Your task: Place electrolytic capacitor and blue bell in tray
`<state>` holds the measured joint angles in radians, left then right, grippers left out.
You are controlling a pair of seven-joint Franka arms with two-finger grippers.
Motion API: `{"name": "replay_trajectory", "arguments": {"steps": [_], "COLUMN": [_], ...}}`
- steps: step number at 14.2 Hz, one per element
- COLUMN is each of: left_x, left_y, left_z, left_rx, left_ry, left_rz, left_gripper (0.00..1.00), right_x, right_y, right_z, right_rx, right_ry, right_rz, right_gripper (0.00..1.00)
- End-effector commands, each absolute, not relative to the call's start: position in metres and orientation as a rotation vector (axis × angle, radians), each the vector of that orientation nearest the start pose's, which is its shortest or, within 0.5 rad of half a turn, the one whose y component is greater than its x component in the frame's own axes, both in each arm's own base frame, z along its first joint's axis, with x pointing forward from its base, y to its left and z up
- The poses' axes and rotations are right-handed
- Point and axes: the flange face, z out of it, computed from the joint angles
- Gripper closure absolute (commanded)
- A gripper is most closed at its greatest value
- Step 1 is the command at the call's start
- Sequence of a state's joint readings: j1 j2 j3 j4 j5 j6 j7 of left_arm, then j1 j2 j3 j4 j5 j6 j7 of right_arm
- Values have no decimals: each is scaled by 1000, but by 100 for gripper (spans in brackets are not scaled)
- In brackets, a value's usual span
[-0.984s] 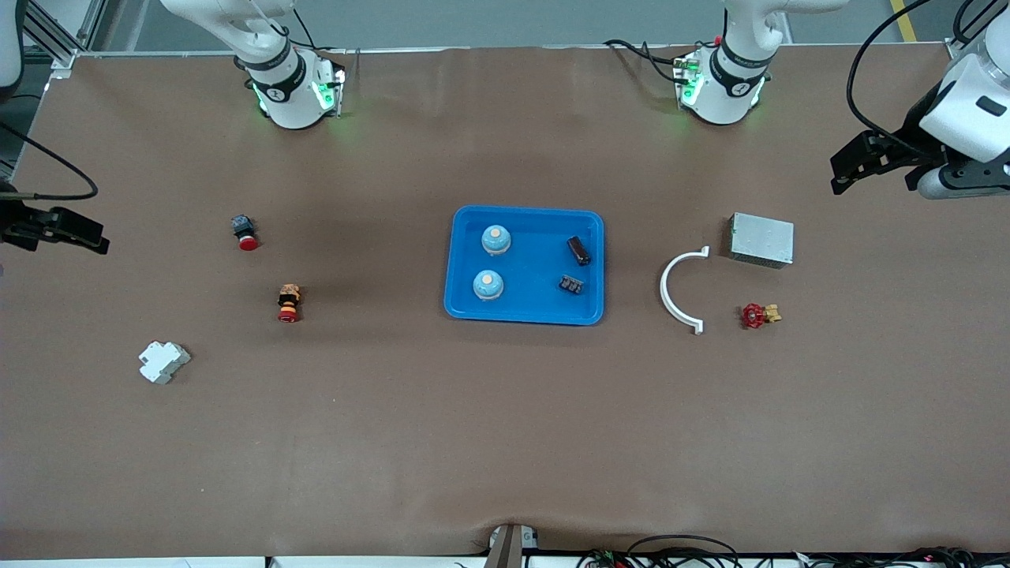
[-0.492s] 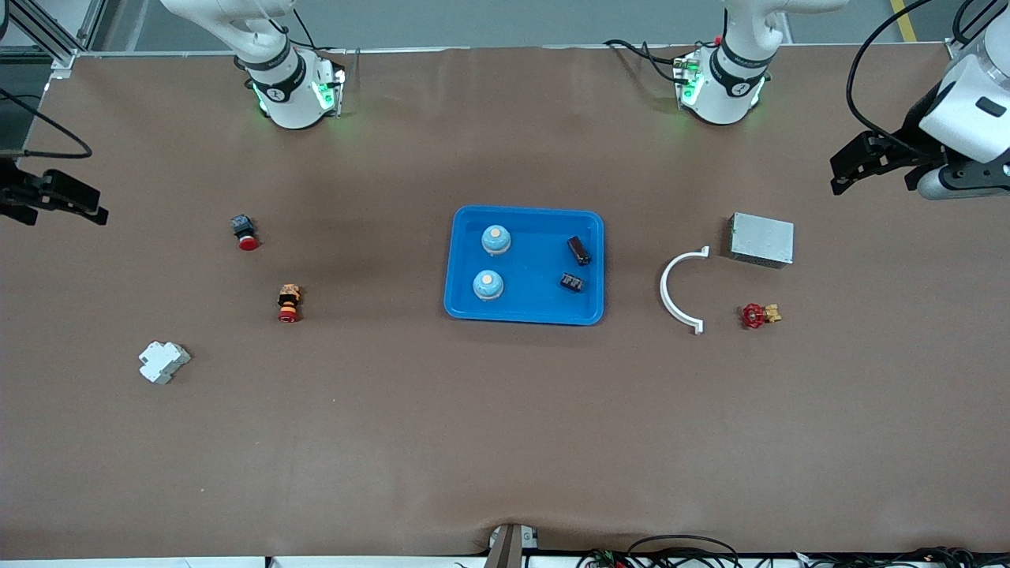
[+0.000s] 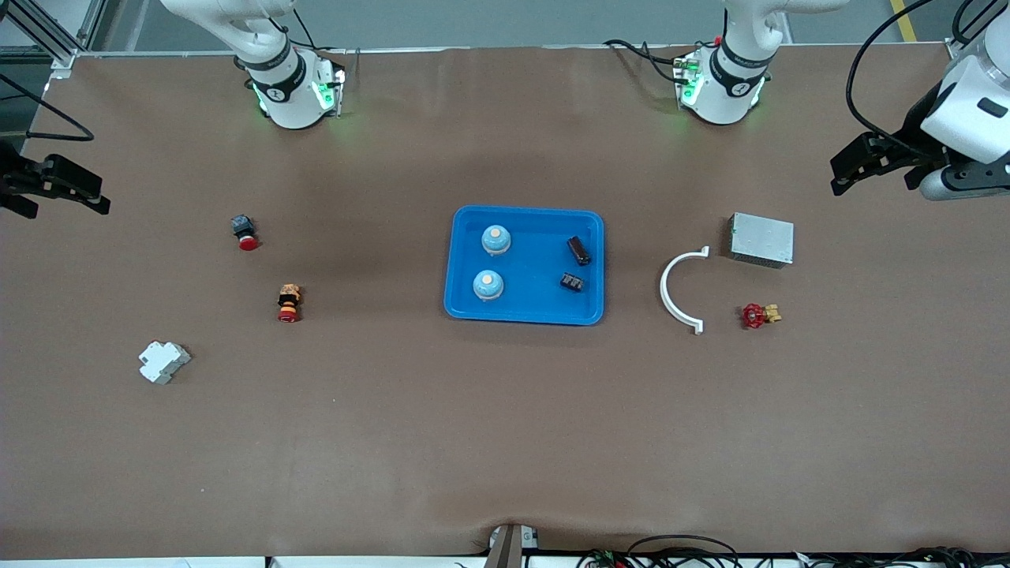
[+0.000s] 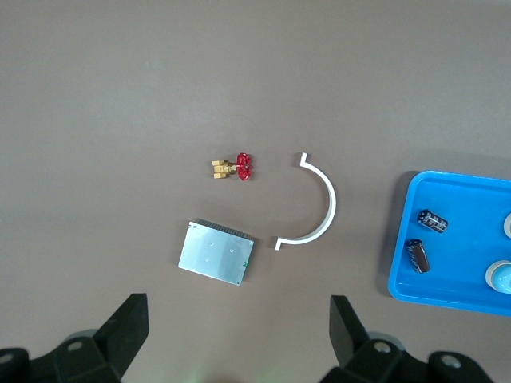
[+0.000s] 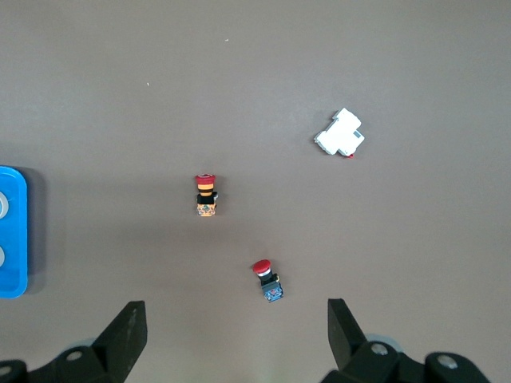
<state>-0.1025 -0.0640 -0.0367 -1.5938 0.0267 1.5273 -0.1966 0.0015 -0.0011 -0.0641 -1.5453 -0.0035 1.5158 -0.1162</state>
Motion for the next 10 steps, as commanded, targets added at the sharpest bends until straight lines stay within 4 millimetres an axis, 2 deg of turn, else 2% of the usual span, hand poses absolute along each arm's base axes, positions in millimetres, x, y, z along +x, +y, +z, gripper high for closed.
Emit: {"name": "replay_trajectory", "arguments": {"steps": [1,3,7,10], "left_x": [515,509,509,510], "left_y": [-70,-69,-63,-64], "left_z": [656,663,665,665], "left_rx": [-3105,-3113,-3112,-3106], "left_ry": [-108,-106,-66,-54], "left_rz": [-21,-39,-33,-37], "left_gripper": [0,0,0,0], "right_x": [541,541,537,532], "right_y": [-34,-34,-33,-34], "right_z": [634,634,635,643], "right_rx": [-3128,-3128,-3124,-3121], "right_ry": [-109,-109,-94,-88], "right_rz": [39,39,68,65], "right_gripper": [0,0,0,0]}}
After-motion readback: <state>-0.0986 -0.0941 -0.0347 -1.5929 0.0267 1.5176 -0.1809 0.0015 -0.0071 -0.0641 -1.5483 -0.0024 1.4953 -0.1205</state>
